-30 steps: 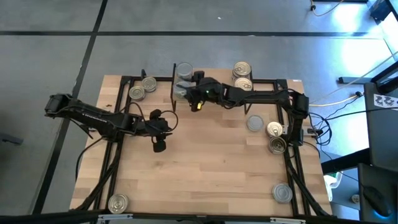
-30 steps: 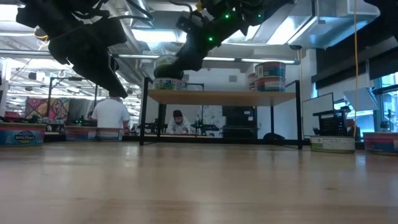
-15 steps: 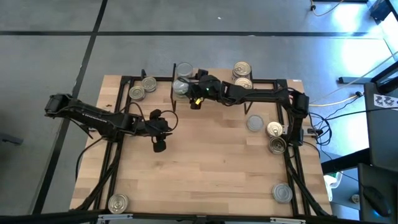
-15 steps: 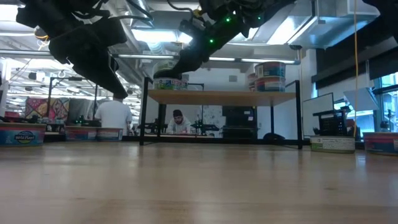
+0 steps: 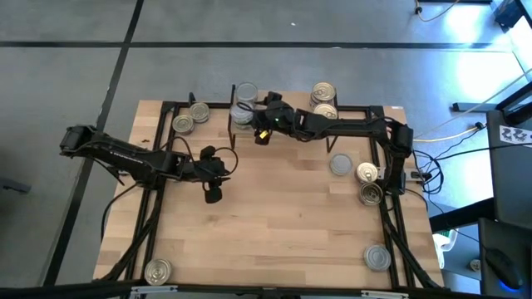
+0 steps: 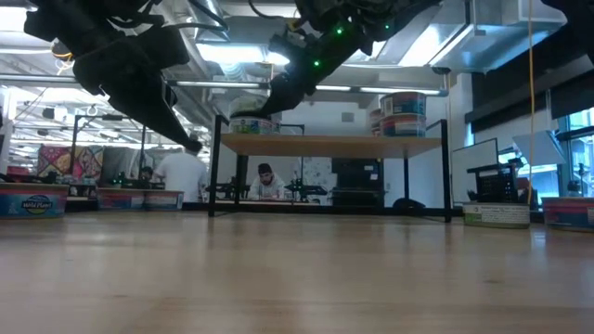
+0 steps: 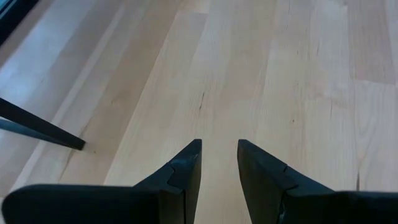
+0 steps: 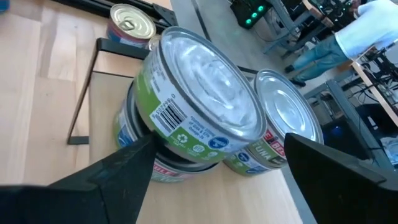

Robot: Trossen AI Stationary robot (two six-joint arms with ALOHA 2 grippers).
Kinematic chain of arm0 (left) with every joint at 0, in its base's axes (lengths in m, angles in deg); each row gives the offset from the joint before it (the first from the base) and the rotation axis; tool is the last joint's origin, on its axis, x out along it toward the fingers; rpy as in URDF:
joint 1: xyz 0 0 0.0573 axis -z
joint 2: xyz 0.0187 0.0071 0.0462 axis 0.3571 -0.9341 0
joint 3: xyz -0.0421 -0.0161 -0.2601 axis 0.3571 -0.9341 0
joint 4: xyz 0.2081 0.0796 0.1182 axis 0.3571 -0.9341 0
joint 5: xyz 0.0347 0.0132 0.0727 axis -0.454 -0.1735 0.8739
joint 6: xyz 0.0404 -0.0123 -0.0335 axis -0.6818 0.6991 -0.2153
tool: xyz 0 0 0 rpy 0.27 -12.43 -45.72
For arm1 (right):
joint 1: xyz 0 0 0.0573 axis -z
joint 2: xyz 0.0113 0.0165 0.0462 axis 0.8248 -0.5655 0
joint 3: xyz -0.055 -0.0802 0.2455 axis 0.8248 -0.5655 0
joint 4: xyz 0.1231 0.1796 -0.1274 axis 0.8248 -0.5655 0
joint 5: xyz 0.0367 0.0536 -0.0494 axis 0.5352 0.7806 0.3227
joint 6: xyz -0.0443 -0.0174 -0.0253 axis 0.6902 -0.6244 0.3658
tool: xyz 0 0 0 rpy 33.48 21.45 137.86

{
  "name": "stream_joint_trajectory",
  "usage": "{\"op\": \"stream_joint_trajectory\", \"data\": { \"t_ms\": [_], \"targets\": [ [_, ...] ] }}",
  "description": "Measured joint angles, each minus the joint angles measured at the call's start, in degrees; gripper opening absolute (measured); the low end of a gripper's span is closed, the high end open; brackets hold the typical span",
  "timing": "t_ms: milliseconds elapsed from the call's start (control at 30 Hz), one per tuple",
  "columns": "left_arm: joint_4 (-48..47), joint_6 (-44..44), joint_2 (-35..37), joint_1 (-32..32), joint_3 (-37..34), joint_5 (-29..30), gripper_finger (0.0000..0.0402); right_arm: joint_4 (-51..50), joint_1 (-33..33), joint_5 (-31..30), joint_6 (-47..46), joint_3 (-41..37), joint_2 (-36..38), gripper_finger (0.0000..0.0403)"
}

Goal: Stack canned seafood by type on shelf
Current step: Stack the green white tuna can on top of the other green white tuna can on the shelf, then put the green white tuna can on the shelf

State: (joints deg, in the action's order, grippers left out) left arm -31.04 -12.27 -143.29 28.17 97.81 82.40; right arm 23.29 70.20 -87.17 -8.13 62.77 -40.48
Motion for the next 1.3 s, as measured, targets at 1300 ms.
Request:
{"op": "stream_joint_trajectory", "data": {
  "t_ms": [1300],
  "targets": [
    [-8.1, 8.3, 0.0, 4.6, -0.9, -0.3, 0.0100, -2.5, -14.6, 22.1, -4.4, -9.7, 2.5, 0.0250]
  ]
}}
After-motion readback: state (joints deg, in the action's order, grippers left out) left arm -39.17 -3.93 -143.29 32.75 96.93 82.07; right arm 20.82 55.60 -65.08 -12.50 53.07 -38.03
